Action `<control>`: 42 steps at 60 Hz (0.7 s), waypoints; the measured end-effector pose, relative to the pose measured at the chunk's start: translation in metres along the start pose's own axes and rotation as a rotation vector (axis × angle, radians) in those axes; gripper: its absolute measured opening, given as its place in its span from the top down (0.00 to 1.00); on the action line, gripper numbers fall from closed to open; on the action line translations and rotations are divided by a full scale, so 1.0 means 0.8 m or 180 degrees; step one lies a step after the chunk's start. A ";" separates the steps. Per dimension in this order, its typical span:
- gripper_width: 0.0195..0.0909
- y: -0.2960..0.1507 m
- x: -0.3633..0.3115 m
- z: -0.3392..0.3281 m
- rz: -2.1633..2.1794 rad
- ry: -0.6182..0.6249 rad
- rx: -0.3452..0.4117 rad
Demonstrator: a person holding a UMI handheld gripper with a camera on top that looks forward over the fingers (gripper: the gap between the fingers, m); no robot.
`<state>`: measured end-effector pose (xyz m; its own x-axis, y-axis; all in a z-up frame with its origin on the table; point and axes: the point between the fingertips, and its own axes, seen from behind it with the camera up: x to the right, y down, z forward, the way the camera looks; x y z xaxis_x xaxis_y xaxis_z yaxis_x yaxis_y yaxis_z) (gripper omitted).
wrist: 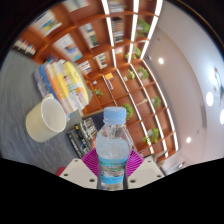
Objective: Pour water
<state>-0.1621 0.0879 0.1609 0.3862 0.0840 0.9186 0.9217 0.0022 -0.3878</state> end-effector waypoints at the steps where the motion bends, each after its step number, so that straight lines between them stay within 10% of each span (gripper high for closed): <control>1: 0.86 0.003 0.002 -0.001 0.0223 -0.0089 0.0003; 21: 0.86 0.070 -0.039 -0.003 0.3220 -0.1026 -0.0033; 42: 0.86 0.092 -0.098 0.016 0.3476 -0.1090 -0.0094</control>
<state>-0.1251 0.0940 0.0597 0.9557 0.2935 0.0215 0.1020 -0.2618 -0.9597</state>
